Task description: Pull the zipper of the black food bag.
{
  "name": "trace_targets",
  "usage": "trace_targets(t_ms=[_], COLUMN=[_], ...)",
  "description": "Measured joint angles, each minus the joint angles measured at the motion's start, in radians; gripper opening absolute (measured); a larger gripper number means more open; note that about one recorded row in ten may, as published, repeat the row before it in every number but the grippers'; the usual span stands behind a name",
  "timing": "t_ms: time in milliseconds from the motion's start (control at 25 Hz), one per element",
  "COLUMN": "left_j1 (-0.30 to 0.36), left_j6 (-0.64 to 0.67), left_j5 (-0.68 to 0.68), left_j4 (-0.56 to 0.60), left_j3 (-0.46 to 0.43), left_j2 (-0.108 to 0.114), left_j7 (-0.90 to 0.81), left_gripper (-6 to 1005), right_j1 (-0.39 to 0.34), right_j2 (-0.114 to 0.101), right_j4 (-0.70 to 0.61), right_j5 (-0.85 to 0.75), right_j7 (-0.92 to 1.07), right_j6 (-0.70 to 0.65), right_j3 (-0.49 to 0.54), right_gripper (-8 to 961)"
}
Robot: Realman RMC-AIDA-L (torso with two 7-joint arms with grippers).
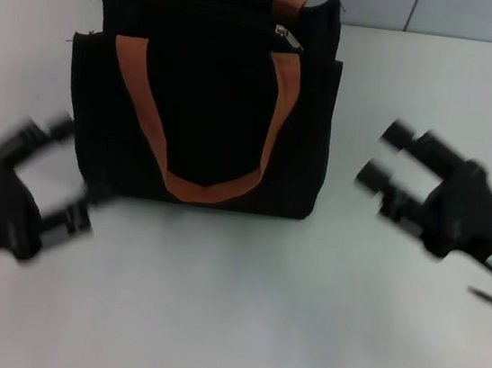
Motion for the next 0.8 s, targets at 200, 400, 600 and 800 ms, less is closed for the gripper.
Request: trace_targets(t_ms=[200,400,600,800], left_j1=[0.014,-0.004,-0.073,-0.076], left_j6=[-0.008,-0.030,-0.063,-0.059], left_j5=[0.118,0.210,0.401,0.397], left_j4=[0.036,0.041,0.047,0.055], left_j3=[0.036,0.043,0.048,0.049], left_j2=[0.003,0.001,-0.002,-0.014], left_j7=[0.003,0.009,-0.015,0.016], left_gripper=[829,829,829,829], right_j1=[0.000,-0.001,0.004,0.009], right_j2=[-0.001,0.001,0.004,0.007], right_j4=[-0.037,-0.040,-0.037,-0.023], right_j5=[-0.145,-0.298,-0.379,-0.392], right_j7=[-0.093,-0.238,-0.283,-0.280], right_j6=[-0.004,-0.007,0.000,0.003], right_j3=[-0.008,-0.010,-0.010,-0.015], right_gripper=[710,709,709,708])
